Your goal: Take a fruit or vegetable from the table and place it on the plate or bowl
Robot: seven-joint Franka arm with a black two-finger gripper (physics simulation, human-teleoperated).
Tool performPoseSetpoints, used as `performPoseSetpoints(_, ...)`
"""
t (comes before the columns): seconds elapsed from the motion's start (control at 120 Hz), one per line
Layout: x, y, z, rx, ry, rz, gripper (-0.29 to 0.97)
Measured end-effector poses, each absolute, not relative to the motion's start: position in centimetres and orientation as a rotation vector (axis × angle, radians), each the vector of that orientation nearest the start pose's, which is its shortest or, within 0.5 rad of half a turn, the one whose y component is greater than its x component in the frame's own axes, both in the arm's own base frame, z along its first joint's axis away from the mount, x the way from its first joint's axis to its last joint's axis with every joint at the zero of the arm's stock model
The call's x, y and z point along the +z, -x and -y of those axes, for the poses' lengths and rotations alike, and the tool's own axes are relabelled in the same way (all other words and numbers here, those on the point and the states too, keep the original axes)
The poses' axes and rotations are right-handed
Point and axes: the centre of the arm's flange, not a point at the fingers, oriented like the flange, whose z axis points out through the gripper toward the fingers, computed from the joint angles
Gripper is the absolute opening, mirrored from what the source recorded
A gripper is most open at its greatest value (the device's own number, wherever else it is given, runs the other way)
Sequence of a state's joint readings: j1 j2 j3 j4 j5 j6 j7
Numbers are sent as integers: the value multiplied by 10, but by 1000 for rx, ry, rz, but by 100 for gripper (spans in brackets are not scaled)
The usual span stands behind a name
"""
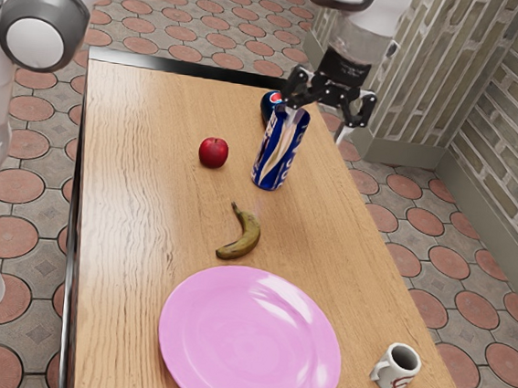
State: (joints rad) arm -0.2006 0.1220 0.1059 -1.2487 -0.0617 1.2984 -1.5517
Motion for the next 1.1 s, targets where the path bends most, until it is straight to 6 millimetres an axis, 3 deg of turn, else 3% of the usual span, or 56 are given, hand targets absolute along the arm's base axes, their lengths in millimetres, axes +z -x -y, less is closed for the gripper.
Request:
performPoseSetpoints(0.192,711,-535,57,110,2110,2349,68)
performPoseSetpoints(0.342,707,-532,43,140,1971,2441,68)
performPoseSetpoints(0.392,690,-518,35,168,1930,2417,68)
performPoseSetpoints(0.542,610,-436,2,179,1878,2380,67)
performPoseSetpoints(0.65,582,-415,-40,150,1803,2491,67)
performPoseSetpoints(0.8,571,-413,-97,140,1684,2665,67)
performPoseSetpoints(0.875,561,-413,-138,138,1591,2737,67)
performPoseSetpoints(1.017,524,-444,-180,131,1575,2753,67)
performPoseSetpoints(1.1,512,-467,-190,109,1624,2748,67)
